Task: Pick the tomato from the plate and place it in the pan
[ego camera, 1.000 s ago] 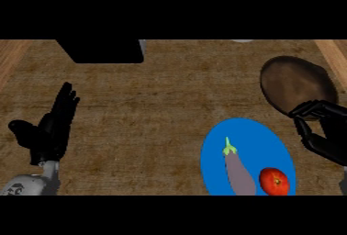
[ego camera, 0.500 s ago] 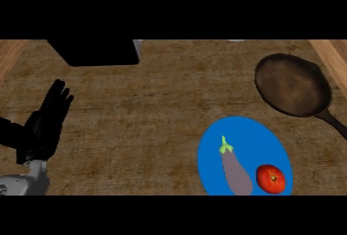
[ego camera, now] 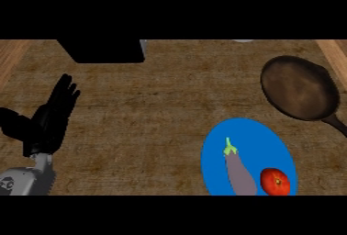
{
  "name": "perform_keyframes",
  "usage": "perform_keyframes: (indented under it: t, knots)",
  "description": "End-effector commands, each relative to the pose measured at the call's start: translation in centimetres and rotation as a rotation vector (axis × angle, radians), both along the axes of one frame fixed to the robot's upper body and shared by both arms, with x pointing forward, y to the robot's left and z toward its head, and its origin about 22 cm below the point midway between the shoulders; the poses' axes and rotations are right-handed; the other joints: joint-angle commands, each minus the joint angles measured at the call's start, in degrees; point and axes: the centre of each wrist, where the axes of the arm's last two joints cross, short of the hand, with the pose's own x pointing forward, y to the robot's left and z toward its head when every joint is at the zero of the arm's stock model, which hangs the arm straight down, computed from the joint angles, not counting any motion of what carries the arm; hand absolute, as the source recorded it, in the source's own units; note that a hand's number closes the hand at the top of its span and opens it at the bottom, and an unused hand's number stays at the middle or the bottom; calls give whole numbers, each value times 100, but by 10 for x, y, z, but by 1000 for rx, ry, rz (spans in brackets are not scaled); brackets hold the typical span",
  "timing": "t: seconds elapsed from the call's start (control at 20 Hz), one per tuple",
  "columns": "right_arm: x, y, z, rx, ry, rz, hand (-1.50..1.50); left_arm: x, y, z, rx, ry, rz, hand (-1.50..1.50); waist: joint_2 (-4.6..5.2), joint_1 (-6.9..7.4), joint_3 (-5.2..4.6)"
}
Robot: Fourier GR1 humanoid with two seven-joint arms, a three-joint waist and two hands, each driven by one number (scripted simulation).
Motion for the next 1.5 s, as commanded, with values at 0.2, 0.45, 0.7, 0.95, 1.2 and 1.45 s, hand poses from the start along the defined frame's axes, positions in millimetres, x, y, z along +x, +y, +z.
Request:
perform_keyframes:
  t: [0.2, 0.45, 0.7, 0.95, 1.2, 1.45]
  knots:
    - [18, 59, 33, -306, 118, -1, -150, 15, -15, 6, 6, -20, -29, 0, 29, 92, 0]
    - [18, 78, 28, -505, 354, 49, -150, 1, -19, 0, -13, -3, -38, 0, 23, 162, -6]
    - [18, 91, 18, -606, 461, 95, -150, 2, -6, -7, 3, -7, -20, 0, 17, 82, 3]
    - [8, 106, 20, -708, 447, 106, -150, -1, 7, -1, -9, -1, -1, 0, 1, 18, 7]
    - [3, 140, 8, -797, 370, 35, -150, -7, -3, 6, -6, -4, -9, 0, 4, 75, 8]
    - [-8, 171, 7, -792, 344, 20, -150, 3, 9, 5, -9, -10, -4, 0, 10, 69, 5]
